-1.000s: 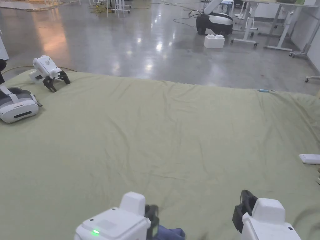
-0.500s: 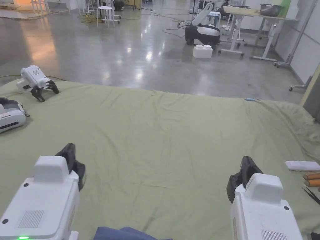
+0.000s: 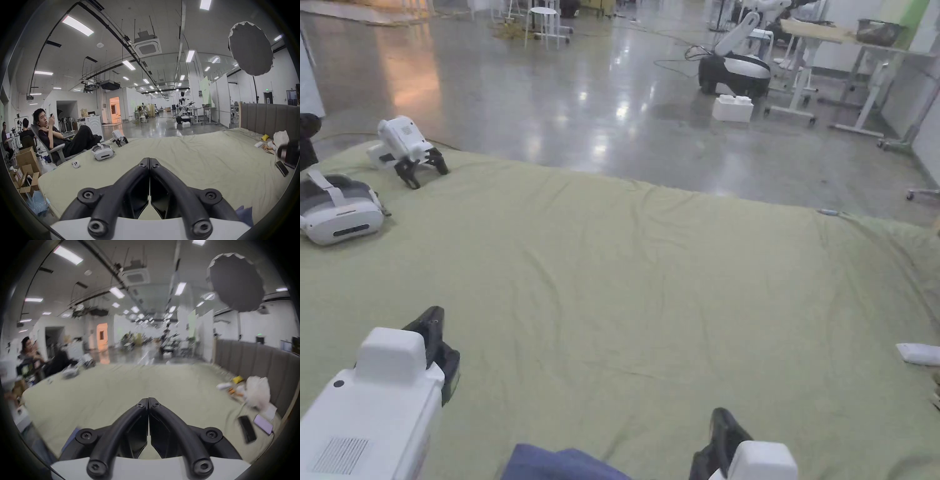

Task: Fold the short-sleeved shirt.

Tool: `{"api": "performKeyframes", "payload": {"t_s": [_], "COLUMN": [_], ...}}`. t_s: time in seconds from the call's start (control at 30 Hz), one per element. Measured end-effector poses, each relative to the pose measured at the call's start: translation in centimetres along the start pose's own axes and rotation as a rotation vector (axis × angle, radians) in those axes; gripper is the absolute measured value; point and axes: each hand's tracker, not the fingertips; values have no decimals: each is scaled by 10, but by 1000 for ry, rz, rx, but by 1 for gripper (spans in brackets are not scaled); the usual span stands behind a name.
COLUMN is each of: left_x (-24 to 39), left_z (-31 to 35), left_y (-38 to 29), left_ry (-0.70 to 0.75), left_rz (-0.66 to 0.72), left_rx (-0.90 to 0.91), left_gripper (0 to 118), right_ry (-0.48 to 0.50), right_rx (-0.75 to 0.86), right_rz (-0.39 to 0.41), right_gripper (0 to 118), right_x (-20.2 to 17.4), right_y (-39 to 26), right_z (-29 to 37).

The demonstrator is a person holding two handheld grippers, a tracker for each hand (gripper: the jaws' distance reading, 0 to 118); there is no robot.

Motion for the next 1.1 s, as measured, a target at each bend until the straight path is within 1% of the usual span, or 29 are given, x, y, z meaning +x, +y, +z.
{"api": "performKeyframes", "payload": {"t_s": [0.07, 0.1, 0.17, 0.23, 0.27, 0.3, 0.33, 0.37, 0.47, 0.5, 0.57, 0.6, 0.63, 0.67, 0.7, 0.73, 0.8, 0.83, 0.9, 1.0, 1.1], "left_x": [-5, -8, -14, -21, -24, -27, -30, -34, -46, -49, -54, -57, -61, -65, -69, -74, -77, -77, -73, -66, -57], "left_z": [3, 4, 6, 9, 11, 12, 12, 11, 4, 1, -7, -12, -20, -28, -37, -49, -65, -75, -88, -105, -113], "left_y": [-11, -16, -27, -37, -42, -47, -52, -57, -70, -74, -82, -85, -88, -92, -96, -103, -118, -128, -146, -176, -190], "left_ry": [-5, -17, -10, -42, -46, -48, -64, -93, -207, -230, -288, -329, -388, -431, -500, -595, -714, -789, -883, -923, -989], "left_rz": [13, 23, 48, 86, 88, 87, 100, 122, 208, 219, 224, 230, 267, 317, 368, 432, 526, 573, 644, 778, 834], "left_rx": [-36, -53, -101, -146, -170, -184, -214, -257, -373, -398, -465, -503, -558, -598, -647, -722, -799, -848, -940, -1001, -987], "left_gripper": [0, 0, 0, 0, 0, 0, 0, 0, 0, 0, 0, 3, 10, 21, 45, 66, 103, 106, 106, 106, 104], "right_ry": [92, 101, 106, 44, 12, -27, -57, -69, -81, -69, -58, -54, -52, -48, -44, -40, -33, -28, -20, -15, -18], "right_rx": [-70, -103, -142, -162, -181, -200, -214, -235, -265, -286, -273, -276, -281, -287, -290, -292, -295, -295, -295, -297, -297], "right_rz": [23, 40, 40, 47, 43, 19, 18, 12, 17, 20, 6, 1, -5, -17, -22, -23, -24, -24, -26, -30, -28], "right_gripper": [0, 0, 0, 0, 0, 0, 0, 0, 0, 0, 0, 0, 0, 0, 0, 0, 0, 0, 0, 0, 0], "right_x": [-31, -42, -59, -68, -68, -67, -64, -60, -48, -45, -42, -42, -42, -40, -39, -38, -37, -37, -34, -34, -35], "right_y": [-29, -42, -72, -97, -104, -109, -114, -118, -127, -129, -130, -128, -126, -126, -127, -126, -126, -126, -126, -126, -126], "right_z": [-2, -6, -12, -18, -22, -25, -28, -32, -44, -48, -47, -44, -45, -46, -48, -47, -47, -47, -47, -46, -45]}}
